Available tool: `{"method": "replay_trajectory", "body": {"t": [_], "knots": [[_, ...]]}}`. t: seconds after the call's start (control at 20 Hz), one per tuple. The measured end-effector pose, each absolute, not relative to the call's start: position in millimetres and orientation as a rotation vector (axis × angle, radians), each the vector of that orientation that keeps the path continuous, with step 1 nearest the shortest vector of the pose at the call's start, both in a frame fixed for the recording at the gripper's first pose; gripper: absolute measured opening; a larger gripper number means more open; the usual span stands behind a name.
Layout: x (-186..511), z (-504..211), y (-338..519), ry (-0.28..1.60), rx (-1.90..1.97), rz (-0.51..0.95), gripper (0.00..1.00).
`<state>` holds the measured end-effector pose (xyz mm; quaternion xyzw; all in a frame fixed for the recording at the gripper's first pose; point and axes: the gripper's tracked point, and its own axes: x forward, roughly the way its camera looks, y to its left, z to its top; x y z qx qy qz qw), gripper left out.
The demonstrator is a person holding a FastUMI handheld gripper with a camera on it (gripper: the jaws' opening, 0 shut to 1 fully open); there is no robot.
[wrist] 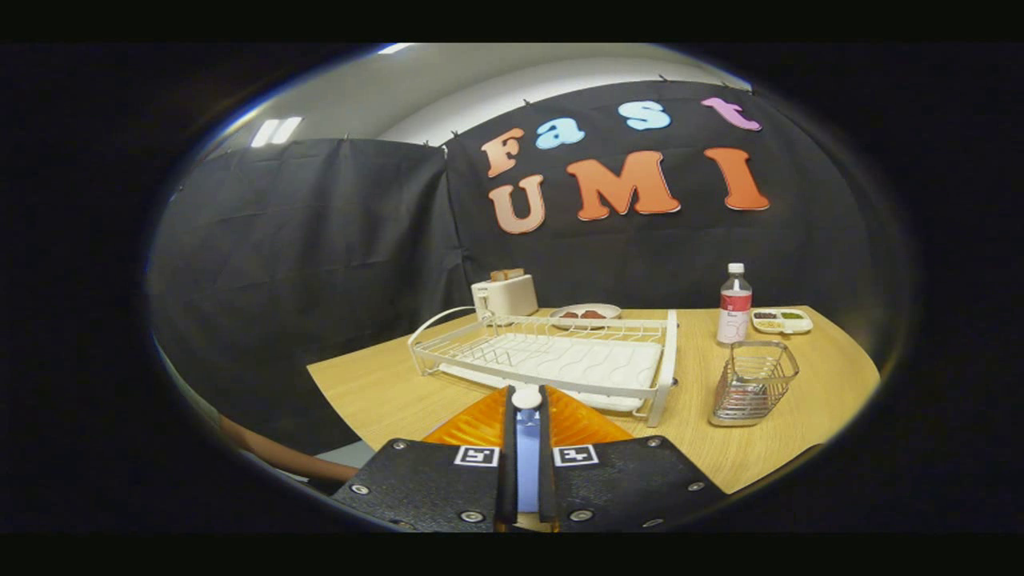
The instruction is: Take the plate from the dish rack, then take the spoon from the basket and place it into the plate.
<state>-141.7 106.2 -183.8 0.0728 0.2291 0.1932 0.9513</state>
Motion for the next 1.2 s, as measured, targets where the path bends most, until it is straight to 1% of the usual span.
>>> {"method": "replay_trajectory", "body": {"t": [0.3,0.35,0.45,0.6,0.65,0.7,0.75,0.8,0.85,0.9,0.95,1.0,1.05,1.1,1.15,1.2], "knots": [[-149,-199,105,0.489,0.157,0.395,0.15],[-150,-201,103,0.497,0.165,0.391,0.17],[-150,-200,94,0.497,0.171,0.366,0.17],[-140,-185,86,0.459,0.191,0.337,0.23],[-134,-178,82,0.435,0.188,0.323,0.28],[-127,-170,76,0.41,0.175,0.301,0.31],[-123,-162,70,0.385,0.156,0.278,0.37],[-117,-153,65,0.357,0.14,0.255,0.4],[-111,-144,61,0.33,0.128,0.235,0.46],[-105,-137,58,0.305,0.117,0.209,0.49],[-100,-129,53,0.28,0.107,0.183,0.58],[-96,-123,49,0.259,0.101,0.158,0.61],[-92,-117,44,0.24,0.1,0.132,0.67],[-89,-111,40,0.226,0.1,0.109,0.7],[-85,-106,34,0.213,0.099,0.082,0.76],[-83,-100,29,0.195,0.1,0.06,0.79]]}}
